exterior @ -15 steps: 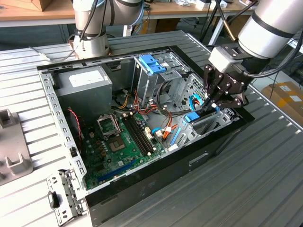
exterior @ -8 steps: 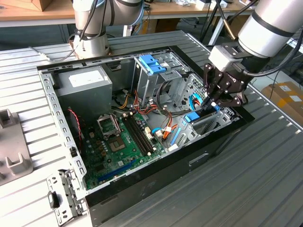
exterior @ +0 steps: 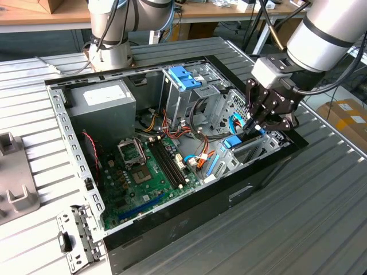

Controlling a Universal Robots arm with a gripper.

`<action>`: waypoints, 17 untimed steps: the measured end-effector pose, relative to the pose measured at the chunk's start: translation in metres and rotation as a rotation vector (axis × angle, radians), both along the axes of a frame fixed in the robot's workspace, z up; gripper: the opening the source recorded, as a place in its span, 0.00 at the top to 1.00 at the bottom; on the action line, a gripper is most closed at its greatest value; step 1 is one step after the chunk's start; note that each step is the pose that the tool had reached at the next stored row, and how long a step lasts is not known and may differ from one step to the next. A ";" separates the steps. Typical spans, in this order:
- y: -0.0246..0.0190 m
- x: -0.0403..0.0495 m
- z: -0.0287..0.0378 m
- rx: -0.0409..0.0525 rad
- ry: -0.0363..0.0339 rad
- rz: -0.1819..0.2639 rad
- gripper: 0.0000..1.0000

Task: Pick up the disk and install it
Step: 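Insert the second disk wire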

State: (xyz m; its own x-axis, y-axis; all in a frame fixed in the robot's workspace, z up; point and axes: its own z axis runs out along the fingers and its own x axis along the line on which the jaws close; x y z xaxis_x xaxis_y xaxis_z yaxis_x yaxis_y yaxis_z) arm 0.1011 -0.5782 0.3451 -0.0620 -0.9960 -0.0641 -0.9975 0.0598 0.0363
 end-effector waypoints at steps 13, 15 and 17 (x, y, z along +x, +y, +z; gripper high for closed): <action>-0.0001 0.0004 0.0022 0.0011 0.0000 0.003 0.84; 0.0000 0.0005 0.0027 0.0016 0.0000 0.004 0.84; 0.0000 0.0005 0.0029 0.0044 0.0000 0.004 0.84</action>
State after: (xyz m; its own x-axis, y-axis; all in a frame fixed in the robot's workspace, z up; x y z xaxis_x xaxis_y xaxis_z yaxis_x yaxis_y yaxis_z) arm 0.1015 -0.5782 0.3480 -0.0579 -0.9960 -0.0685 -0.9978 0.0555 0.0365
